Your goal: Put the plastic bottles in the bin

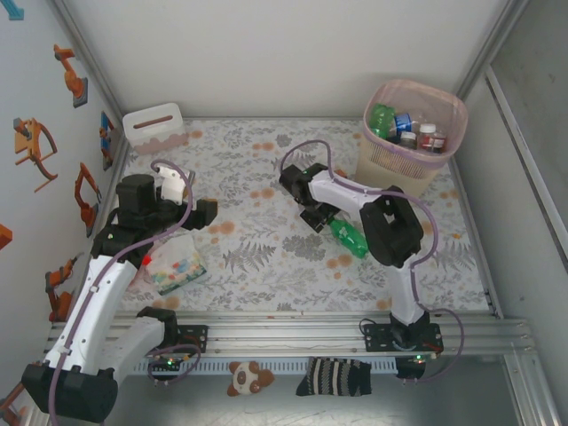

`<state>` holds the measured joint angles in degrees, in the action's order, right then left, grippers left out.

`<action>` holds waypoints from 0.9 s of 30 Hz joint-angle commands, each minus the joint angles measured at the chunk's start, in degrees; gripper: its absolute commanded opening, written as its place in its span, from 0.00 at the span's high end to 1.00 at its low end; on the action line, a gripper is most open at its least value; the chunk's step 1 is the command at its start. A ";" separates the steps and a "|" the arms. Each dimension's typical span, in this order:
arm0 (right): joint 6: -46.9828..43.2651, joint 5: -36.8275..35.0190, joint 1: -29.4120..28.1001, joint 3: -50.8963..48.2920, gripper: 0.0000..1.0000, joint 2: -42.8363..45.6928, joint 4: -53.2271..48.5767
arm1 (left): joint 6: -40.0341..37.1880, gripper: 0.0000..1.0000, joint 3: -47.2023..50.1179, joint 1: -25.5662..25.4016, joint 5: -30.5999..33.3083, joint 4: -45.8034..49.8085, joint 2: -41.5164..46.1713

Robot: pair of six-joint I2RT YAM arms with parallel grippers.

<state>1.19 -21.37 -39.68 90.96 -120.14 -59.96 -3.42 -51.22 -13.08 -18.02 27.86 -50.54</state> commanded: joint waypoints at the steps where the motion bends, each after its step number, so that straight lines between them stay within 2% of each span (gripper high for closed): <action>1: -1.58 -2.33 -0.16 0.86 0.46 -1.86 0.70 | -0.60 0.14 -0.55 0.26 -0.80 -0.04 -0.25; 7: -2.42 -4.56 -0.10 0.54 0.49 -3.40 1.50 | -0.59 0.14 -0.56 0.26 -0.66 0.00 -0.18; 14: -2.72 -6.14 0.05 -0.08 0.56 -3.27 1.70 | -0.70 0.13 -0.54 0.25 -0.60 0.00 -0.26; 22: -1.64 -5.66 0.04 0.25 0.66 -0.40 0.65 | -0.65 0.13 -0.54 0.29 -0.63 -0.02 -0.18; 27: -0.60 -4.64 0.05 0.73 0.69 2.87 -0.72 | -0.59 0.13 -0.55 0.25 -0.63 -0.12 -0.42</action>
<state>-0.91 -25.69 -39.66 90.96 -121.54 -58.35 -3.42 -51.22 -13.08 -18.00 27.86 -50.78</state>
